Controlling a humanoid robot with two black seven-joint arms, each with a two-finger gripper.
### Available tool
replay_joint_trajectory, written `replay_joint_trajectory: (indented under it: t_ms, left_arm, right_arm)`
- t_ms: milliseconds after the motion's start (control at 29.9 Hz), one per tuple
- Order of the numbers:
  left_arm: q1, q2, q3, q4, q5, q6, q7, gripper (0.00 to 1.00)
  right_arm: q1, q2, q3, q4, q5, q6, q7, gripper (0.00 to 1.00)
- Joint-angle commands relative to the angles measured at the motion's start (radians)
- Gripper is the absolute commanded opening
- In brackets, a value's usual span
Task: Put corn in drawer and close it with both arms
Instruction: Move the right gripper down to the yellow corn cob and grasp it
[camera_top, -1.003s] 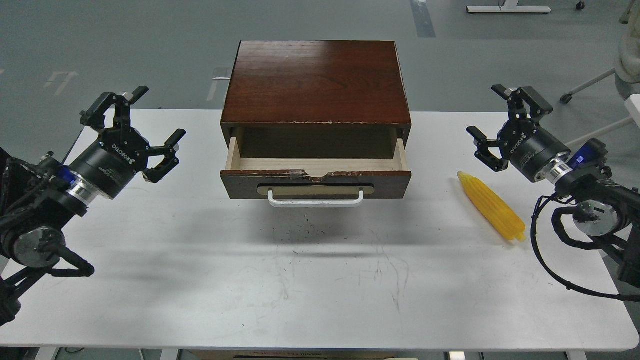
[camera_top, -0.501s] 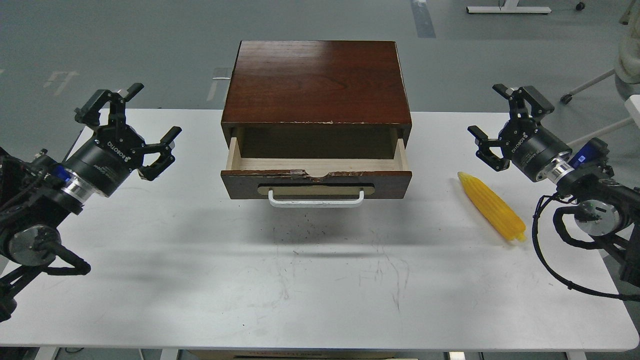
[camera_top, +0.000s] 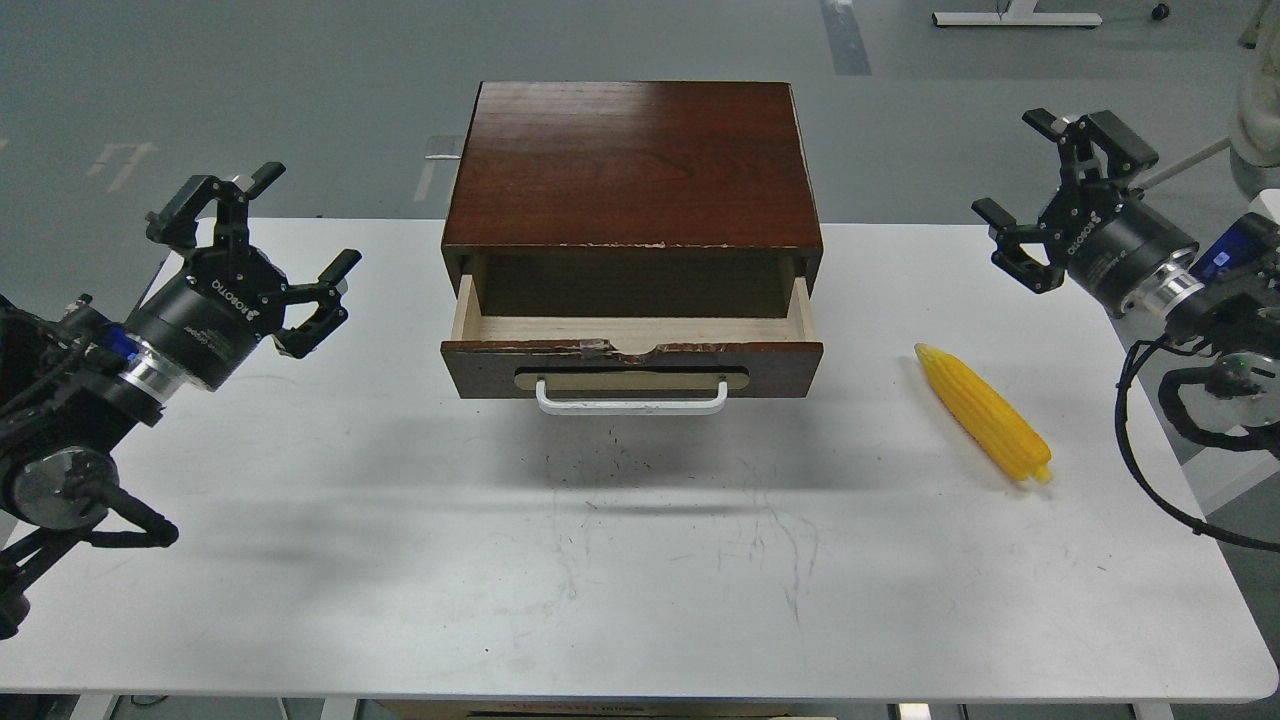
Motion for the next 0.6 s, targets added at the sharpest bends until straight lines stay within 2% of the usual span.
replay_joint_trajectory:
  t_ms: [0, 201, 435, 568]
  left_arm:
    - [-0.002, 0.006, -0.001, -0.003, 0.000, 0.000, 0.000, 1.00]
    - [-0.002, 0.010, -0.003, -0.006, 0.003, 0.000, 0.000, 1.00]
    - [-0.002, 0.010, -0.003, -0.013, 0.005, 0.000, 0.000, 1.00]
    - [-0.002, 0.021, -0.001, -0.020, 0.005, 0.000, 0.000, 1.00]
  right_arm:
    - [0.114, -0.091, -0.058, 0.039, -0.243, 0.000, 0.000, 1.00]
    - [0.221, -0.159, -0.086, 0.053, -0.618, 0.000, 0.000, 1.00]
    - [0.220, -0.183, -0.113, 0.107, -0.951, 0.000, 0.000, 1.00]
    - [0.223, -0.179, -0.231, 0.122, -1.086, -0.111, 0.000, 1.00]
